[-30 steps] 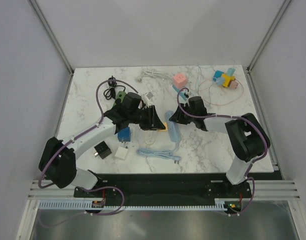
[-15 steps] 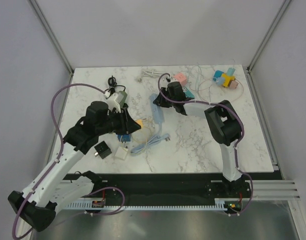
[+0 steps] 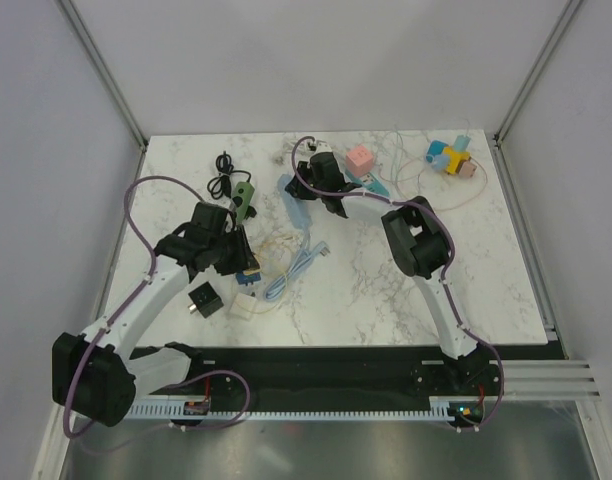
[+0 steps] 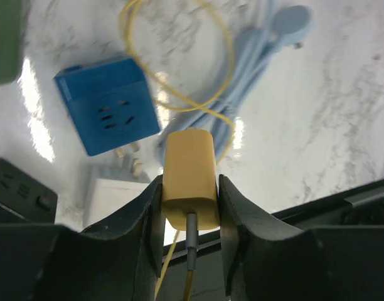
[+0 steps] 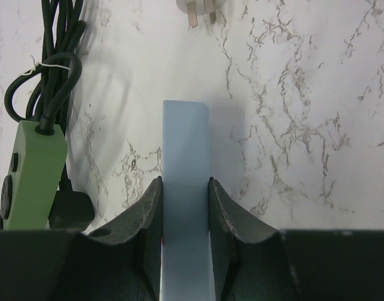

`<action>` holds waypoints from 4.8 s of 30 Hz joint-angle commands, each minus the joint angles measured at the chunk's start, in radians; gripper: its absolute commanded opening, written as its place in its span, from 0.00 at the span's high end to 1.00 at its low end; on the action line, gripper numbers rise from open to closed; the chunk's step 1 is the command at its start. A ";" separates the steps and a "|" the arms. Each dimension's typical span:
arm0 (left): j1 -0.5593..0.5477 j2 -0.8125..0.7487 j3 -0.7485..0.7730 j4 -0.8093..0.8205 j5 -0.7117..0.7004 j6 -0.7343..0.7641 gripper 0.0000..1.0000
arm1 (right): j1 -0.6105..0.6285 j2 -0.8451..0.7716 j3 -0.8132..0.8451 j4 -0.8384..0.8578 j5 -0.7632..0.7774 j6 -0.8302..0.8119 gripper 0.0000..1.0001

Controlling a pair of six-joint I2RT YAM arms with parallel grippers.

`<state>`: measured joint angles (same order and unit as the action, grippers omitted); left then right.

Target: Pull the plug off the socket

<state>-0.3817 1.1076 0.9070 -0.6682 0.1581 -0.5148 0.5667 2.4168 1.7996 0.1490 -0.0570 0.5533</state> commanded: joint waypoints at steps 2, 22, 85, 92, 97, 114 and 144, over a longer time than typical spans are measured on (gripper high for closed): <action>0.069 0.012 -0.071 0.033 -0.065 -0.100 0.98 | 0.009 0.030 0.040 -0.008 0.000 -0.009 0.96; 0.208 -0.014 -0.174 0.026 -0.019 -0.172 0.20 | -0.082 -0.229 0.099 -0.471 0.025 -0.317 0.12; -0.276 0.388 0.237 0.196 0.139 -0.271 0.25 | 0.021 -1.082 -1.189 -0.275 0.059 -0.072 0.73; -0.361 0.533 0.429 0.183 0.103 -0.310 0.22 | 0.018 -1.192 -1.163 -0.351 0.089 -0.087 0.13; -0.411 0.613 0.530 0.139 0.017 -0.350 0.21 | -0.086 -1.265 -1.125 -0.483 0.241 -0.035 0.03; -0.540 0.956 0.952 -0.137 -0.285 -0.476 0.00 | -0.330 -1.395 -1.201 -0.529 0.095 -0.053 0.02; -0.491 1.019 0.994 0.005 -0.101 -0.222 0.98 | -0.334 -1.199 -1.273 -0.214 -0.391 -0.040 0.11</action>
<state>-0.8680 2.2326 1.9537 -0.7551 -0.0147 -0.7975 0.2375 1.1969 0.5442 -0.2115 -0.3401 0.4801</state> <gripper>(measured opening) 0.686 0.897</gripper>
